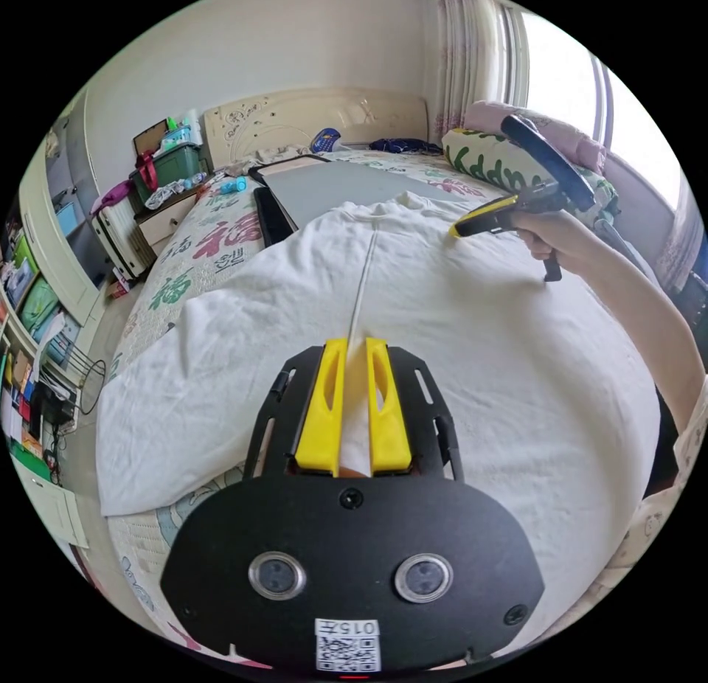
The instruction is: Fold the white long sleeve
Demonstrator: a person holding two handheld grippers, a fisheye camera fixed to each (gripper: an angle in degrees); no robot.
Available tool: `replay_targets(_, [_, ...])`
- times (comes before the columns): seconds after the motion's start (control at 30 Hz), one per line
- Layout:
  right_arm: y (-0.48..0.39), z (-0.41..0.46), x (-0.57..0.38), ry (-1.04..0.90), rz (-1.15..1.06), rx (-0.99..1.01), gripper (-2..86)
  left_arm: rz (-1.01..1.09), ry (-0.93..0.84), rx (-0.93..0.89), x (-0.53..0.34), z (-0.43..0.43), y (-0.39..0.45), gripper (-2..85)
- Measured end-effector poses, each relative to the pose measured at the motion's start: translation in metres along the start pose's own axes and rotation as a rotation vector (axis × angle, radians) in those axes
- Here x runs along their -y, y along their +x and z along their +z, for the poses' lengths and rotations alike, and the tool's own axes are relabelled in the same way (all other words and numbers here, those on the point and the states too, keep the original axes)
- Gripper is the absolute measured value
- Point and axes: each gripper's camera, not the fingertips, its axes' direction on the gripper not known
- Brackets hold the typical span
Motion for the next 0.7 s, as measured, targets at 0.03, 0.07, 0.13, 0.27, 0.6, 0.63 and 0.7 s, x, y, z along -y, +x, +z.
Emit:
replay_targets(0.03, [-0.005,0.004,0.005,0.009,-0.015,-0.051,-1.0,-0.005,0.0,-0.008,0.001,0.004,-0.002,4.8])
replay_targets(0.07, [-0.006,0.007,0.009,0.015,-0.006,-0.071,-1.0,-0.007,-0.001,-0.01,0.002,0.009,-0.002,4.6])
replay_targets(0.13, [-0.006,0.01,0.012,0.032,-0.002,-0.096,-1.0,-0.012,-0.004,-0.013,0.004,0.016,-0.003,4.0])
replay_targets(0.27, [0.001,0.012,0.019,0.017,0.002,-0.12,-0.9,-0.029,-0.007,-0.016,0.009,0.031,-0.007,2.1])
replay_targets(0.6, [0.171,-0.101,-0.157,0.307,0.236,0.219,8.0,-0.015,0.182,-0.144,0.014,0.021,-0.021,4.0])
replay_targets(0.63, [0.209,-0.107,-0.193,0.348,0.327,0.22,9.5,0.029,0.187,-0.188,0.02,0.019,-0.012,5.4])
replay_targets(0.7, [0.268,-0.108,-0.249,0.396,0.513,0.235,11.1,0.15,0.135,-0.244,0.036,0.017,0.015,7.4])
